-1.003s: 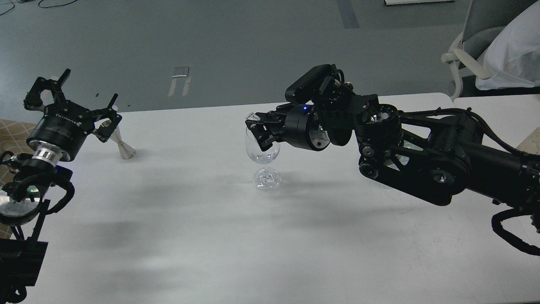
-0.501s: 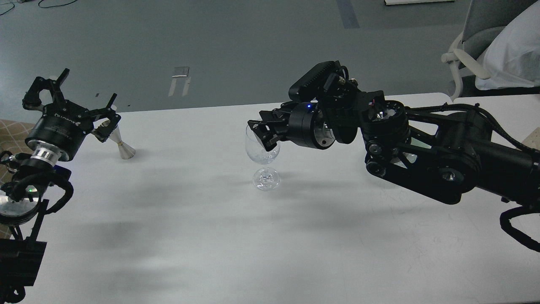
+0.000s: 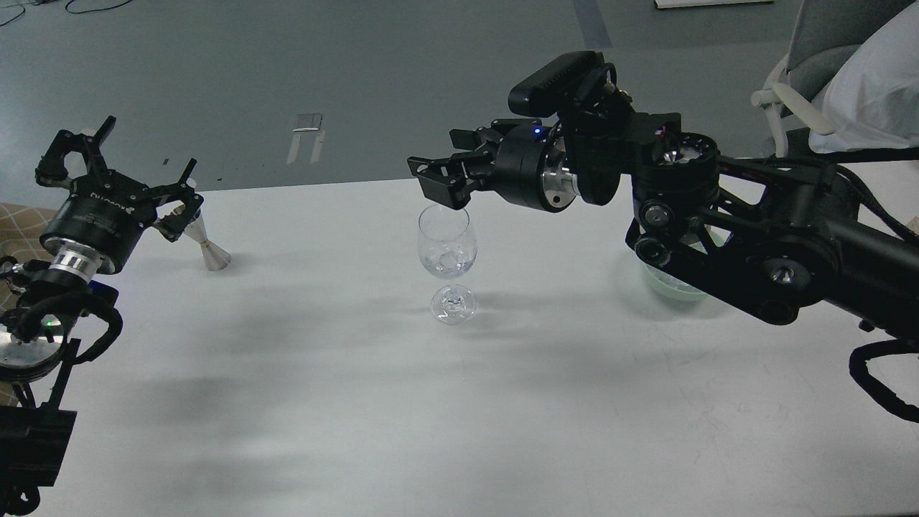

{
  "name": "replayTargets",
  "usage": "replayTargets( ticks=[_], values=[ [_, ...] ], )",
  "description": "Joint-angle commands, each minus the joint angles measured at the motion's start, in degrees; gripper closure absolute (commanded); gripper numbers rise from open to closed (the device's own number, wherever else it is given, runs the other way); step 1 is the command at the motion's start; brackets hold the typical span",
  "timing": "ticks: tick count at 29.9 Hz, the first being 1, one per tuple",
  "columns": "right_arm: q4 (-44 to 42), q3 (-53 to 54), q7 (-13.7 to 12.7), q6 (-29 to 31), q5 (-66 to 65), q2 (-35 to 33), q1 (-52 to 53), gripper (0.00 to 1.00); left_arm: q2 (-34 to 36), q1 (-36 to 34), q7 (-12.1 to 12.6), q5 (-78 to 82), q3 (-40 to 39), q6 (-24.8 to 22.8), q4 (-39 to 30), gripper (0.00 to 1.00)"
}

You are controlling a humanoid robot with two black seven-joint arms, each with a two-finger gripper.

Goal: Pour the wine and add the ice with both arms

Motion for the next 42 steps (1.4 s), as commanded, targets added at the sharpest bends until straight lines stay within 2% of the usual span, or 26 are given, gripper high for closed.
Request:
replayTargets(
  ticks=[1,6,10,18,21,24,28,35,38,42],
  values=[
    [-0.67,5.77,0.09,-0.26,0.19,0.02,-0.33,0.00,0.11,-0.02,0.08,0.08,0.11,0.01,0.00,0.02],
    [-1.11,14.64,0.26,-1.84,4.74,0.02,-3.66,0.00,0.64,0.16,0.08,0.08,0.20,0.01,0.00,0.02],
    [-1.11,26.58,0.52,-8.15,14.14,0.98,-10.60,0.00,1.78,0.07,0.08,0.00,0.20,0.01,0.09,0.02],
    [-3.75,35.57,0.53,-14.41,18.03,1.51,-11.93,0.00,1.87,-0.54,0.08,0.08,0.90,-0.08,0.26,0.02],
    [-7.43,38.90,0.53,-15.89,24.94,1.51,-12.19,0.00,1.78,-0.98,0.51,0.08,0.90,0.01,0.44,0.02],
    [-11.21,41.46,0.70,-22.38,33.99,1.69,-13.42,0.00,1.70,-1.07,0.78,0.17,0.99,0.18,0.44,0.02],
    [-14.11,41.73,0.70,-27.59,47.34,3.62,-14.21,0.00,1.52,-1.07,0.69,0.17,1.16,0.10,0.44,0.02],
    [-21.76,43.57,0.88,-26.37,66.62,3.62,-13.33,0.00,1.52,-1.25,0.16,0.09,1.07,-0.08,0.62,0.02],
    [-22.47,45.15,0.97,-23.56,71.02,3.45,-13.86,0.00,1.61,-1.42,0.08,0.17,0.99,-0.34,2.28,0.02],
    [-24.66,49.44,1.14,-15.84,74.53,3.88,-16.66,0.00,1.17,-2.83,0.08,0.08,0.81,0.53,3.25,0.02]
  ],
)
